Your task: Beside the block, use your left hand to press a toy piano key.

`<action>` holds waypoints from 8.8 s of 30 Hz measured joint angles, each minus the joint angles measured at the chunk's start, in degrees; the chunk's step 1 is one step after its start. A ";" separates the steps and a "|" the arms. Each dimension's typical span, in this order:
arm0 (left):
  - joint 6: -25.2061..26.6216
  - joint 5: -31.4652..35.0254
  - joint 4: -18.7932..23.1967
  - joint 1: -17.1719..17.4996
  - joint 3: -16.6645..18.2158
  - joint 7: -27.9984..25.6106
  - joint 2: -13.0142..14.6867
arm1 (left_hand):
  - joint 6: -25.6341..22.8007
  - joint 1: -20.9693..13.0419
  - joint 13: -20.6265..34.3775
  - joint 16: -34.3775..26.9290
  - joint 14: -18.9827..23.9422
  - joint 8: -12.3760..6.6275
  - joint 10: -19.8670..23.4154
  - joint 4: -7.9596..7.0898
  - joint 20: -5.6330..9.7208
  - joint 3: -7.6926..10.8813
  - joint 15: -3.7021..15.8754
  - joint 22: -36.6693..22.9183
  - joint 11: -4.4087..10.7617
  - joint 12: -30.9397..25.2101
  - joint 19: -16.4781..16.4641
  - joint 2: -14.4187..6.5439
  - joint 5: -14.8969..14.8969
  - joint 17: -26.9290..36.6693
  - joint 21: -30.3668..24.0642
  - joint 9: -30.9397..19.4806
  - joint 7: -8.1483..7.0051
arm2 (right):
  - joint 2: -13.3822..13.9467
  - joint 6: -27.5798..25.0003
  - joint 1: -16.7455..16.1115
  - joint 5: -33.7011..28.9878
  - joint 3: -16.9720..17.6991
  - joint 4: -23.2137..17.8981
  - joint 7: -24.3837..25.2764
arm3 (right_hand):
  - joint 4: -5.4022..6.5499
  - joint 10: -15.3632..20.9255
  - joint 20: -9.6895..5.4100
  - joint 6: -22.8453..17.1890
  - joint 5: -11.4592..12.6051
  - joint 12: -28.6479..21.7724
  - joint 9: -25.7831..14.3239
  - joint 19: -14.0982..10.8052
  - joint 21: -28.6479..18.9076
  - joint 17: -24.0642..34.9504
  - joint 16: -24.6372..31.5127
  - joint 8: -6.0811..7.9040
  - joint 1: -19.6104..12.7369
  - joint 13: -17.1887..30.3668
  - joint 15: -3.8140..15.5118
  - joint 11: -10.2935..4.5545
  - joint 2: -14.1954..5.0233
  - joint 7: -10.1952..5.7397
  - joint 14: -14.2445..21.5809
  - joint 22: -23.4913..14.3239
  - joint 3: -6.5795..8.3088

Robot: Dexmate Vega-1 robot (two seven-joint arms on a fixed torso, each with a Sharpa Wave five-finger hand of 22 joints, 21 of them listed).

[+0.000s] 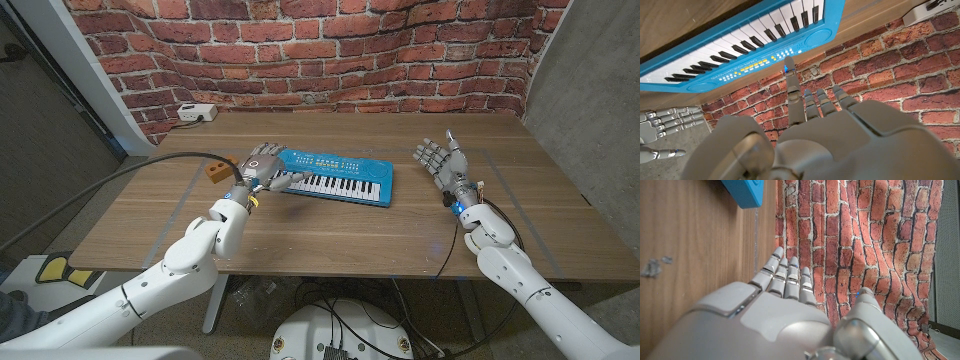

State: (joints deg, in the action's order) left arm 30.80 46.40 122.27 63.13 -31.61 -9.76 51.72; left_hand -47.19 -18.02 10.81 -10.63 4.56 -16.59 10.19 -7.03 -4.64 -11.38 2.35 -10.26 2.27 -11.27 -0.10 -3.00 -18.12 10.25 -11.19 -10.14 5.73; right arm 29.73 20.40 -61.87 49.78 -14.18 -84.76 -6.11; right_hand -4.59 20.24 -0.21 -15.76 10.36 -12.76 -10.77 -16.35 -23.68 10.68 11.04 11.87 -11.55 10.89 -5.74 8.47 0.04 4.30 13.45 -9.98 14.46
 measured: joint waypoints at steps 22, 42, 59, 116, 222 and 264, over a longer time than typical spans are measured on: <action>1.32 1.66 0.75 -3.63 -2.63 9.42 1.45 | -1.03 -0.15 -0.01 0.00 0.54 0.30 1.79 0.09 -1.11 -0.87 -0.10 -0.31 0.49 -0.44 -0.08 -0.15 0.00 0.00 -0.32 -0.14 -1.02 | -0.29 0.24 -1.12 -0.13 0.08 -0.89 1.24 | 0.01 -0.01 0.00 -0.21 0.00 0.00 0.00 0.01 0.39 0.00 0.00 -0.22 0.00 0.00 0.00 0.00 0.00 0.21 0.00 0.00 0.00; 1.84 5.16 -1.18 -4.96 -4.67 11.37 0.36 | 8.40 -0.14 -0.02 0.68 -5.93 5.84 -6.14 -0.35 -0.48 -2.81 -0.40 -0.56 1.22 0.68 4.65 -1.51 -0.45 0.30 0.19 -0.13 -5.93 | -0.04 0.26 -1.71 -0.47 0.06 -1.83 1.87 | 0.01 -0.01 0.21 -0.21 0.00 0.00 0.00 -0.19 0.88 0.00 0.00 -0.22 0.00 0.00 0.00 0.00 0.00 0.21 0.00 0.00 0.01; 1.44 6.64 -2.09 -5.59 -5.84 13.17 -0.28 | 6.84 -0.14 -0.02 0.44 -6.14 5.54 -6.13 -0.47 -0.47 -3.16 -0.19 -0.56 1.22 0.44 5.25 -1.50 -0.45 0.30 0.18 -0.13 -7.05 | 0.09 0.34 -1.81 -0.58 0.14 -2.11 2.03 | 0.01 -0.01 0.21 -0.21 0.00 0.00 0.00 -0.19 0.88 0.00 0.00 -0.22 0.00 0.00 0.30 0.00 0.00 0.21 0.30 0.00 0.01; 1.14 6.42 -4.14 -6.07 -7.23 15.47 -1.80 | 4.17 -0.69 -0.03 0.00 -5.69 4.89 -5.26 -0.39 -0.48 -4.03 -0.62 -0.54 1.40 -0.44 5.86 -2.05 -0.45 0.13 -0.10 -0.10 -7.25 | 0.15 -0.47 -0.53 -1.16 -0.35 -1.62 2.21 | -0.55 0.09 0.41 -0.20 0.00 0.00 0.00 -0.80 1.89 0.00 0.00 -0.21 0.23 0.00 0.29 0.10 -0.23 0.21 0.29 0.00 -0.07; -1.16 -1.43 0.31 -0.17 0.52 1.46 -2.11 | 33.82 -4.89 -0.03 -0.13 1.54 6.61 3.07 -0.31 -1.09 -5.05 -0.30 -0.40 1.41 -0.53 1.32 -5.49 0.00 0.16 -1.39 -0.41 -13.25 | -0.15 0.06 0.60 -1.65 -0.69 -1.41 1.97 | -1.03 0.39 0.29 -0.72 0.00 0.00 0.00 -1.55 3.16 0.00 -0.26 -0.45 -0.30 0.00 0.09 -0.20 -0.76 0.11 0.50 0.00 -0.08; -37.29 -42.35 -13.48 4.89 14.60 -9.61 -4.84 | 31.68 -6.27 -0.03 -0.44 3.42 5.32 2.77 -0.31 1.56 -5.04 -0.30 -0.26 -0.56 -0.53 -3.50 -4.89 0.88 0.16 -2.16 -0.40 -7.55 | -0.06 0.74 1.84 -1.41 -0.94 -0.07 -0.68 | -1.18 0.39 0.31 -0.72 0.00 0.00 0.00 -2.35 3.55 0.00 -0.23 -0.45 -0.52 0.21 0.34 -0.20 -0.98 0.10 0.74 0.00 0.09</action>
State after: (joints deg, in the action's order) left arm -6.49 4.05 108.78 68.03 -17.01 -19.37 46.88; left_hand -15.50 -24.29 10.78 -11.07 7.98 -11.27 12.96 -7.35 -3.08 -16.41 2.05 -10.52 1.71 -11.80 -3.60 -7.89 -17.25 10.41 -13.35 -10.54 -1.82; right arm 29.68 21.13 -60.03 48.37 -15.12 -84.84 -6.79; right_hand -5.77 20.63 0.09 -16.47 10.36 -12.76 -10.77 -18.71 -20.12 10.68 10.82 11.42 -12.07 11.10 -5.40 8.27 -0.94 4.40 14.20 -9.97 14.55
